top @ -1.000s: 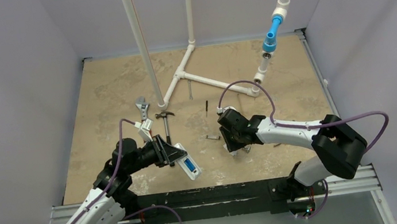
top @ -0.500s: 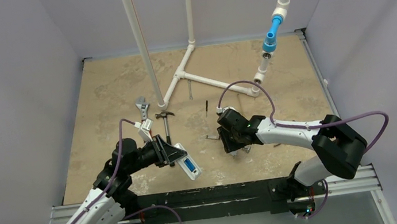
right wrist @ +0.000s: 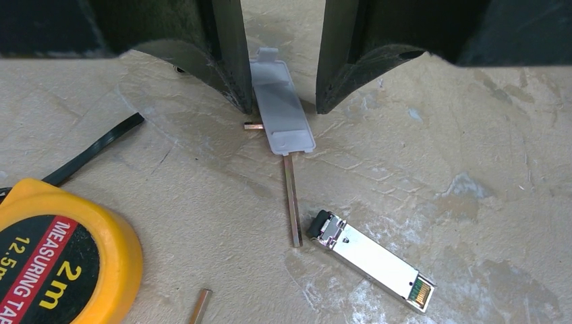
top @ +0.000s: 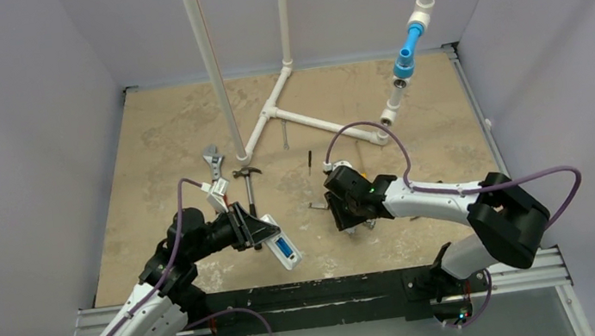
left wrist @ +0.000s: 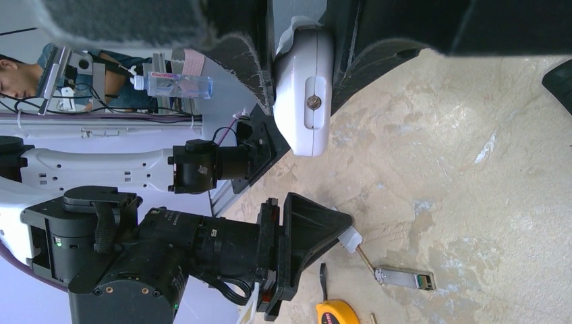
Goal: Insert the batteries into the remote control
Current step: Adjust the battery cover at the center of the board.
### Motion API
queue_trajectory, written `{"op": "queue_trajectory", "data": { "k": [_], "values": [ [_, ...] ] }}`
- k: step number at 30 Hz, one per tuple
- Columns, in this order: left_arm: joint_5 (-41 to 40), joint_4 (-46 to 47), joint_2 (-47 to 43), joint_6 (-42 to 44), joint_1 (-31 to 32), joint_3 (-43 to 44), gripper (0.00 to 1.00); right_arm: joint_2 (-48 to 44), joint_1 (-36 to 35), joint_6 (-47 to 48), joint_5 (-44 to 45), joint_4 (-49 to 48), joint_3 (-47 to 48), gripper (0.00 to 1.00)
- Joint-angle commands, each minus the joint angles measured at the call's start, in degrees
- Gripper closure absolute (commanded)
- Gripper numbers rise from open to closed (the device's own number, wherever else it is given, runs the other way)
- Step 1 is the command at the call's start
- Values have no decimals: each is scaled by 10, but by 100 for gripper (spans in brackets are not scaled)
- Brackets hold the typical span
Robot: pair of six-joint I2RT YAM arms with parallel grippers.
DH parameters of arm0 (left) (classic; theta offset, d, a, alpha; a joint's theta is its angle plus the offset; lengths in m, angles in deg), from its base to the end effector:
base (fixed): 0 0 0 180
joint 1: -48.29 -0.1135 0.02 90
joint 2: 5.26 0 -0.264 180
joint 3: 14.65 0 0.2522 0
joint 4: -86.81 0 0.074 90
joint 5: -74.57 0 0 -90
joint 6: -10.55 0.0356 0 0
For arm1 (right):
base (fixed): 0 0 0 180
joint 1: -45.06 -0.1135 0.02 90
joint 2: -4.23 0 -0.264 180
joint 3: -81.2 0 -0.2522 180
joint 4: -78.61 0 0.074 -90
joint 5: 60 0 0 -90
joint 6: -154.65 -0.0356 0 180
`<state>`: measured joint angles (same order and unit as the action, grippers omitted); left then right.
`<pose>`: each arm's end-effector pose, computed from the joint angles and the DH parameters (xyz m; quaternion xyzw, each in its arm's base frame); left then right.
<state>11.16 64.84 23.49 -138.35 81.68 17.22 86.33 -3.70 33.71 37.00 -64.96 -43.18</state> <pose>0.1086 -0.0906 0.2200 -0.0443 0.8016 -0.5379 0.2574 0.1742 0.1921 0.1652 -0.1362 0.9609 0.1042 0.2175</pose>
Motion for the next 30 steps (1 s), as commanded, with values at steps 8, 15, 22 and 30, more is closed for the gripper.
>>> {"op": "queue_trajectory", "data": {
  "k": [8,15,22,30],
  "values": [
    [3,26,-5,5,-3,5,100,57,-42,-32,82,69,-3,65],
    [3,26,-4,5,-3,4,100,60,-46,-39,82,70,-12,76],
    [3,29,-2,4,-3,3,100,63,-48,-41,82,71,-13,82],
    [5,35,2,4,-3,5,100,57,-49,-43,86,73,-2,96]
  ]
}}
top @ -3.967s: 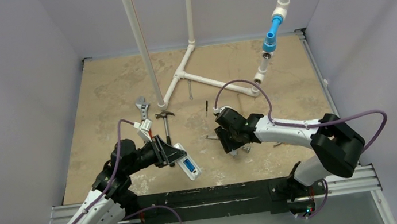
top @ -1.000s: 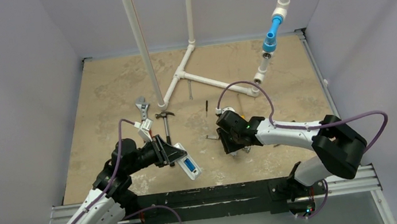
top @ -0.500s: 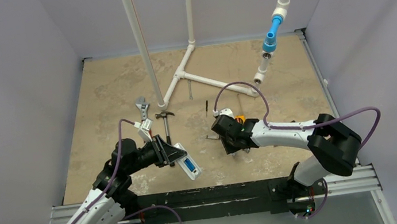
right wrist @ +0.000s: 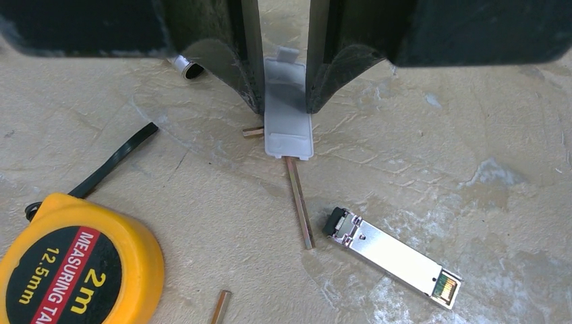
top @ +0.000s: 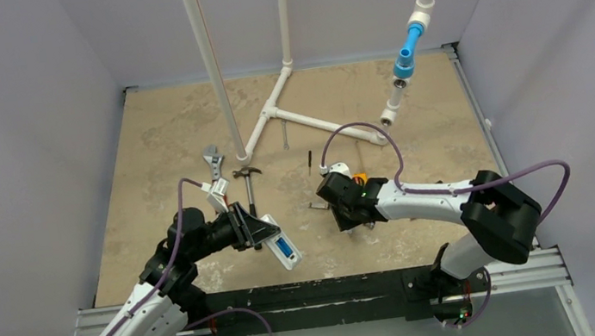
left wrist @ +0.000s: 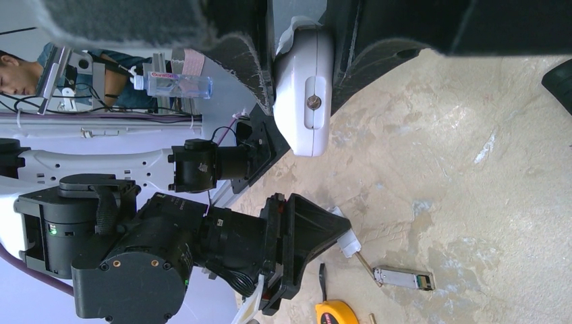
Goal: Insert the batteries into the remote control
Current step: Adjust the battery cover at the center of the board.
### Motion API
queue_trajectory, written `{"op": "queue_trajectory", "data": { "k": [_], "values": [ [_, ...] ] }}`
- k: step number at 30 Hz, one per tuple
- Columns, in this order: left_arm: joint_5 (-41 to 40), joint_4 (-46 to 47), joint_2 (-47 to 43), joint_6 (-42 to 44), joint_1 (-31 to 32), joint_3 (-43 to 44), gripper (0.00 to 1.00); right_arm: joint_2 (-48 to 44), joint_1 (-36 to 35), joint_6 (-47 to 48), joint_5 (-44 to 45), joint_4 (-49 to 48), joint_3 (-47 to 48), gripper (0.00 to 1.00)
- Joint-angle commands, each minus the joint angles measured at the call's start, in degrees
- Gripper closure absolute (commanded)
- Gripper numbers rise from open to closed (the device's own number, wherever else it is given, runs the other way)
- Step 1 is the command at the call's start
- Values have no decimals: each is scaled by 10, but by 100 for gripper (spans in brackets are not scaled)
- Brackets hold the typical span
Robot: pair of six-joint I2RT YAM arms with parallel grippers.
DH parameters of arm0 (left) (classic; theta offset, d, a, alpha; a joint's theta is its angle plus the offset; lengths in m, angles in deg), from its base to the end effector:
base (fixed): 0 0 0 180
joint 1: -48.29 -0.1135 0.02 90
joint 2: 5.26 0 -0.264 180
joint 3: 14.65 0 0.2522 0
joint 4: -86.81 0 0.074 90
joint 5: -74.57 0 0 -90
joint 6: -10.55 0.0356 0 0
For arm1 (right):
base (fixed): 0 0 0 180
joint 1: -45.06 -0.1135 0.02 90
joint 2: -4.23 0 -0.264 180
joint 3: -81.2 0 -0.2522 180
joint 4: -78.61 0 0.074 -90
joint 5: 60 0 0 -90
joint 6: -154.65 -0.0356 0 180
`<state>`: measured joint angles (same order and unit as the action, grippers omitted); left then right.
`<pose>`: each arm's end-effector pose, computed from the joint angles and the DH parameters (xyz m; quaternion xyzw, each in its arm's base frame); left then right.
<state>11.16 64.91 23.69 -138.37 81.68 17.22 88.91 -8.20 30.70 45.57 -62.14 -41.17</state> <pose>0.1089 -0.0909 0.2197 -0.0448 0.8021 -0.5374 0.2566 0.1654 0.2056 0.1625 -0.1352 0.9606 0.0443 0.2388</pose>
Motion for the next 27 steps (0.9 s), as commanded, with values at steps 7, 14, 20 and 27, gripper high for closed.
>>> {"op": "queue_trajectory", "data": {
  "k": [7,14,20,27],
  "values": [
    [7,34,1,4,-3,5,100,28,-4,-12,-1,46,-9,100],
    [5,30,-3,6,-3,6,100,17,-12,-12,29,71,20,100],
    [3,30,-4,6,-3,4,100,12,-28,-1,93,126,70,100],
    [3,30,-7,4,-3,2,100,14,-42,-4,120,145,84,100]
  ]
}}
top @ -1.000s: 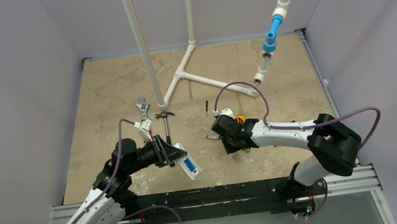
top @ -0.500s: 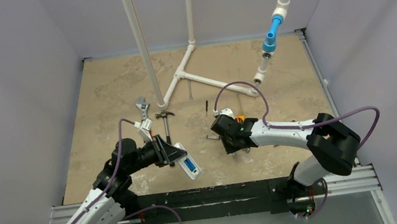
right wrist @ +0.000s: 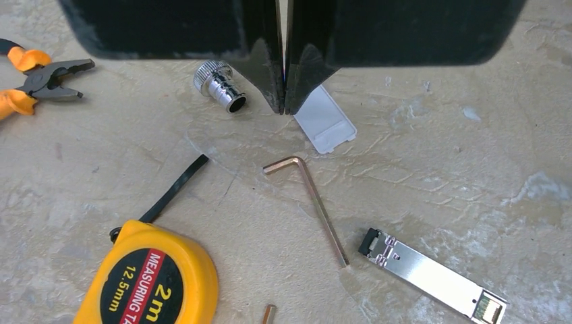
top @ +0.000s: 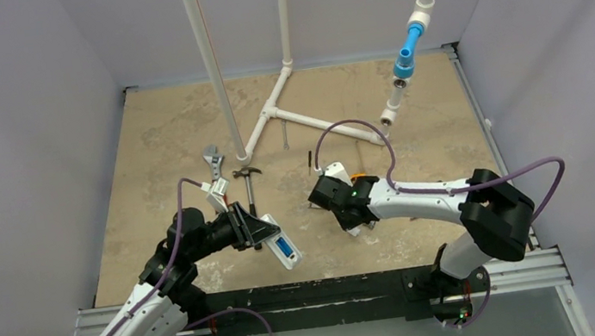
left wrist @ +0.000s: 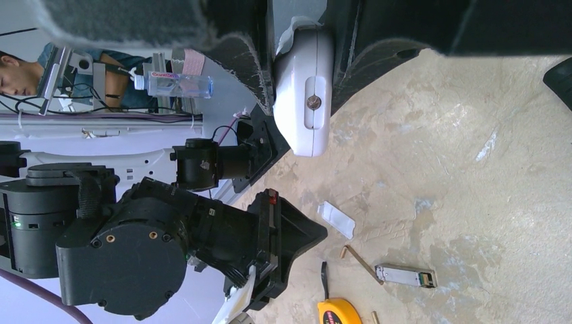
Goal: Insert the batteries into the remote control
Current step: Adjust the battery cover at the center of the board.
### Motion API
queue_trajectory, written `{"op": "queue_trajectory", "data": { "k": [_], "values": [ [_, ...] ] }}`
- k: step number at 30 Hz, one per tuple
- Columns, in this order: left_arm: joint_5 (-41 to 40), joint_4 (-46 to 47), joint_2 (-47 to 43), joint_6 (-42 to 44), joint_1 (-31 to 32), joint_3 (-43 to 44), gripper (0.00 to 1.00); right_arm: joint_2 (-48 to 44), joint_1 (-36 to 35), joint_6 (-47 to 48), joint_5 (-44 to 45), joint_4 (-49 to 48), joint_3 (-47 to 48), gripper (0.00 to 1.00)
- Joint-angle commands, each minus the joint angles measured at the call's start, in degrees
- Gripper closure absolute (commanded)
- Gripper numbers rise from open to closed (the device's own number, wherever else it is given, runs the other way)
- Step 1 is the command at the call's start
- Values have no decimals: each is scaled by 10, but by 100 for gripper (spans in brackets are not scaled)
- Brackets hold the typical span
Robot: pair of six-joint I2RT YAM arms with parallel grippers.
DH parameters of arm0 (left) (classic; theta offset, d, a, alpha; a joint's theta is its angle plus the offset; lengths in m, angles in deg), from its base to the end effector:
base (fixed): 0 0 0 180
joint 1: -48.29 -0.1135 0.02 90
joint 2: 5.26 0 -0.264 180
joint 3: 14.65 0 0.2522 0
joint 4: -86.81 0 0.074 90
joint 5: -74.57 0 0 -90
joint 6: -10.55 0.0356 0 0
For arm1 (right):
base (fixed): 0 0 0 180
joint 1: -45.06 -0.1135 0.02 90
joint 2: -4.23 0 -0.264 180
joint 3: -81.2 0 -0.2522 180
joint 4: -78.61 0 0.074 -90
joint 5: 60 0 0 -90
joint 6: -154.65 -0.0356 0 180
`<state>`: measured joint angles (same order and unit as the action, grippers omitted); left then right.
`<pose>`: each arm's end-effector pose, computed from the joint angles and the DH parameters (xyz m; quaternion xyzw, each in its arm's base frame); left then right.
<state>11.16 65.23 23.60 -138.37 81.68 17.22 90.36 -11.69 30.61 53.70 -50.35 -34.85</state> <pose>0.1089 -0.0909 0.2205 -0.0437 0.8003 -0.5391 0.2589 0.1581 0.2150 0.1796 -0.1613 0.9552 -0.0410 0.2449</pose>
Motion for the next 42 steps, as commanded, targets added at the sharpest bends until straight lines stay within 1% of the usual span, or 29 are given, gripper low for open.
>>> {"op": "queue_trajectory", "data": {
  "k": [1,7,8,10,12,14,19,25,38,42],
  "values": [
    [3,26,-6,4,-3,2,100,-1,-8,-4,38,25,19,100],
    [2,23,-10,4,-3,2,100,-13,-8,-8,22,10,2,100],
    [2,22,-10,4,-3,2,100,-21,-8,-3,6,-2,-4,98],
    [2,22,-10,4,-3,2,100,-38,-7,14,-7,-21,-16,86],
    [2,21,-11,4,-3,2,100,-50,1,31,-36,-34,-25,77],
    [1,21,-10,4,-3,2,100,-60,13,41,-59,-43,-32,74],
    [1,22,-9,4,-3,2,100,-74,31,35,-89,-46,-47,73],
    [2,23,-8,4,-3,1,100,-76,32,32,-127,-47,-64,75],
    [5,31,-1,2,-3,3,100,-73,32,36,-117,-19,-70,71],
    [6,34,2,1,-3,4,100,-71,32,37,-121,-19,-71,73]
  ]
}}
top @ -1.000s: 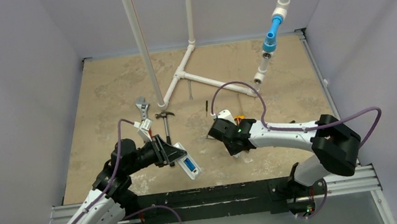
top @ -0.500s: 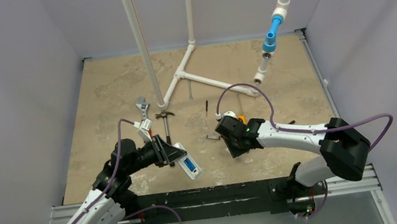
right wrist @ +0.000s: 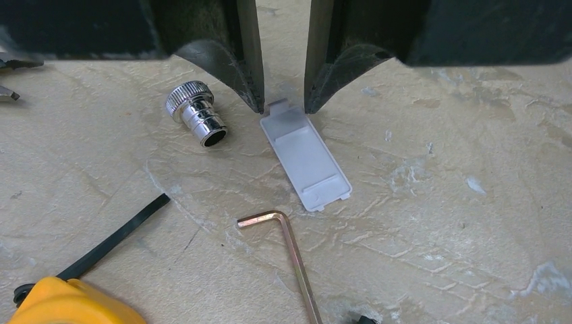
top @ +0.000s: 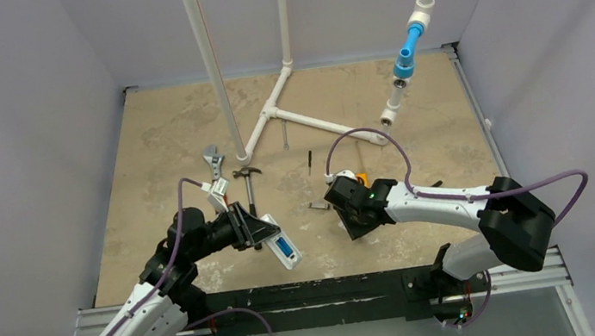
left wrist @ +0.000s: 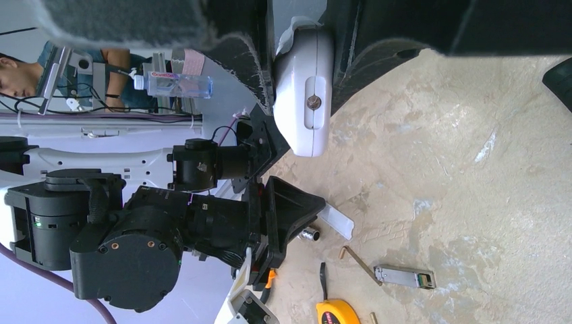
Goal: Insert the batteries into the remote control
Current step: Adjust the battery cover at the center of the board.
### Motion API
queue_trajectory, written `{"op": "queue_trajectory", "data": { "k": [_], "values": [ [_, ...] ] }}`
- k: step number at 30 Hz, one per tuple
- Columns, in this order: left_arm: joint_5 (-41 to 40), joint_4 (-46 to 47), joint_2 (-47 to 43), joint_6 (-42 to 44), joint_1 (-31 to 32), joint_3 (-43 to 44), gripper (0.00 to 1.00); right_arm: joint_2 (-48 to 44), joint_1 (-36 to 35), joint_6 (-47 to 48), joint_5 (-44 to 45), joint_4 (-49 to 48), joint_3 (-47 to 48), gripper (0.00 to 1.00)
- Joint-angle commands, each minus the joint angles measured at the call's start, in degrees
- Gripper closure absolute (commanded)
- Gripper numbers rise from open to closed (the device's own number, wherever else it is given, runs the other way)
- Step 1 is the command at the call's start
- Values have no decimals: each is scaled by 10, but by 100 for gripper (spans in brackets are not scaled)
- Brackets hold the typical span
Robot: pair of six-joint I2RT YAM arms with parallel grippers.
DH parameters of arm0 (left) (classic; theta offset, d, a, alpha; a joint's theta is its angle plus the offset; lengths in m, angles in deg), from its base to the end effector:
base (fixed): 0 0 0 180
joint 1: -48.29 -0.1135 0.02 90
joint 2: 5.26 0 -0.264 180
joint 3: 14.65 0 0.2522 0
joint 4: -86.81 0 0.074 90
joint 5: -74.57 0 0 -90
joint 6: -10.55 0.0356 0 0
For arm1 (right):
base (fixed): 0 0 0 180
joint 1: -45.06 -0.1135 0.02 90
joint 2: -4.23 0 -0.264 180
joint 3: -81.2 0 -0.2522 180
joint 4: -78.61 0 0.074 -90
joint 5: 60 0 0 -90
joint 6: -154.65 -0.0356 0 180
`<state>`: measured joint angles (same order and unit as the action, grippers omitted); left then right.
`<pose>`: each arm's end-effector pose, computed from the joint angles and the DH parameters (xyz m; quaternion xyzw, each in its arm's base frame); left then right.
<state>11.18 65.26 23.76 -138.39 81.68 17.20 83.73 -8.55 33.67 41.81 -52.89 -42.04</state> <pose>0.1092 -0.0911 0.2201 -0.0441 0.8010 -0.5386 0.2578 0.1480 0.1885 0.1725 -0.1761 0.9656 0.0340 0.1882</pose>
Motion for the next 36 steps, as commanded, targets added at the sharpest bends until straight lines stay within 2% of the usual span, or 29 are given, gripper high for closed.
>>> {"op": "queue_trajectory", "data": {
  "k": [1,15,26,36],
  "values": [
    [6,35,1,1,-3,4,100,-5,1,6,-4,7,-1,75],
    [8,37,4,1,-3,6,100,-11,1,0,-17,4,-7,91],
    [6,34,2,2,-3,5,100,-41,0,-44,2,-64,13,95],
    [5,27,-5,3,-3,4,100,16,0,-130,60,-91,45,93]
  ]
}}
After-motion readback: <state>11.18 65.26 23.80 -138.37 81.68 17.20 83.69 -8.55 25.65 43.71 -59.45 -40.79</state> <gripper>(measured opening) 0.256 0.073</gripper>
